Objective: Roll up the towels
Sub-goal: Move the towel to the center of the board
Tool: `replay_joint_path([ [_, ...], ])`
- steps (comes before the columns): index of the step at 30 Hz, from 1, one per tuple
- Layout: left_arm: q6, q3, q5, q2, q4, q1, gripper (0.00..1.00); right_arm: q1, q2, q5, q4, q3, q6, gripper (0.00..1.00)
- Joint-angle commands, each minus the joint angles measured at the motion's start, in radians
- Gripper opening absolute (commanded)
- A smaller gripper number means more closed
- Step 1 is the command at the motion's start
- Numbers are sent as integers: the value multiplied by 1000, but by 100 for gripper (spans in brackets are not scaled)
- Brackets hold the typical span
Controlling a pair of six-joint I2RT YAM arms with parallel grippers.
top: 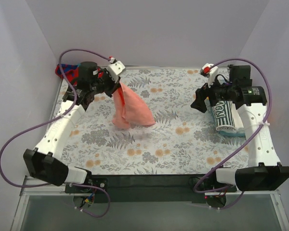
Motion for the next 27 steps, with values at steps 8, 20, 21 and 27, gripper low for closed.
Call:
replay_joint_path([
  [8,-341,-4,-83,338,19,-24,0,283,88,122,167,-117,88,64],
  [20,-388,101,272,438,-87,247,50,568,223,275,482,-237,272,46],
  [21,-404,46,277,409,-69,290,55,589,237,304,530,-246,286,46],
  [27,-503,-180,313,156,-16,463,88,795,397,479,653,-197,379,43],
])
